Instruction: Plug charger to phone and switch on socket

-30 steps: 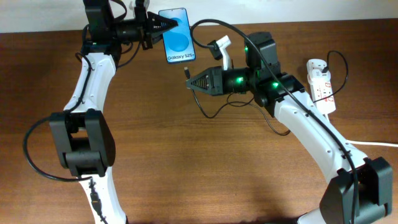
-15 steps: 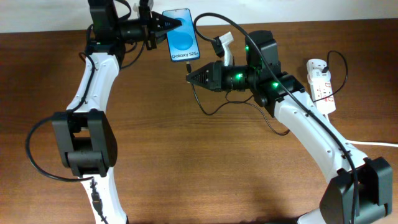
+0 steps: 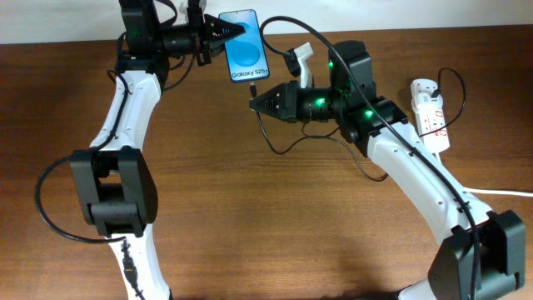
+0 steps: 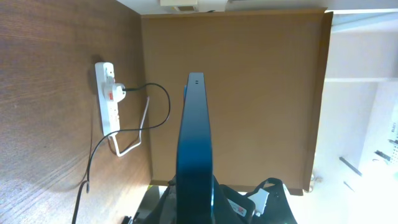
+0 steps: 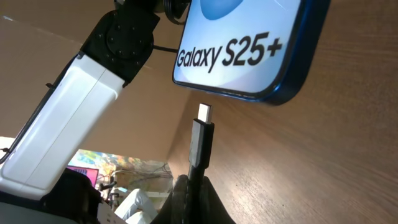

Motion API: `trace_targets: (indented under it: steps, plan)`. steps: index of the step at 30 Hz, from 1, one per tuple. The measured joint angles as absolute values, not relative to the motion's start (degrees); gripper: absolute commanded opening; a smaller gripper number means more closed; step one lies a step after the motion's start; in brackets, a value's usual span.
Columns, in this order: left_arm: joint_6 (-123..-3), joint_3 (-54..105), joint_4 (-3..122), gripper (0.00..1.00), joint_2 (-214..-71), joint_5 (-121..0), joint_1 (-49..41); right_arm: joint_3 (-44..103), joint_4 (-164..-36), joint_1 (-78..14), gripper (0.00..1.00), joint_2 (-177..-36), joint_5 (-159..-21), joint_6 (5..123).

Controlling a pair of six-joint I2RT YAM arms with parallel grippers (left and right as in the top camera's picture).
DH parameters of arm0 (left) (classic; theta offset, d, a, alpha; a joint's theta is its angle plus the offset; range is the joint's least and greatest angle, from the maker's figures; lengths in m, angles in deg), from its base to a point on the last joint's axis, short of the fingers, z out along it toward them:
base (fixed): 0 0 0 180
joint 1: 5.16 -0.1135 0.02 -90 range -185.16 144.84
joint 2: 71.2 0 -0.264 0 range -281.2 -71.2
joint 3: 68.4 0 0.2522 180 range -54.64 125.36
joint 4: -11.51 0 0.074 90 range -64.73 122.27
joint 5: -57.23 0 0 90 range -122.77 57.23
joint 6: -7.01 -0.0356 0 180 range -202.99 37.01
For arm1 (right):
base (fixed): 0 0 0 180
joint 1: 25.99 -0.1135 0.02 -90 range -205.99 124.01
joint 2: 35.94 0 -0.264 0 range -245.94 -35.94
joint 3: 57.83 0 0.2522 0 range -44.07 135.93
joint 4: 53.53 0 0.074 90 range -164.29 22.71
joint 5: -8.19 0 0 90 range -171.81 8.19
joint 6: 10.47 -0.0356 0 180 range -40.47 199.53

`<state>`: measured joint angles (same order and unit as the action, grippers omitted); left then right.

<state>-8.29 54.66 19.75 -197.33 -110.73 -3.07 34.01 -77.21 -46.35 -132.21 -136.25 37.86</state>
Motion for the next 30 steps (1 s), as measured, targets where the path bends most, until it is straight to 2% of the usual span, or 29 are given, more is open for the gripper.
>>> trace_targets:
  steps: [30]
  plan:
    - [-8.4, 54.7, 19.6, 0.00, -197.3, -110.9, -2.1, 33.9, -77.0, -45.1, 0.04, -132.2, -136.6, 37.5]
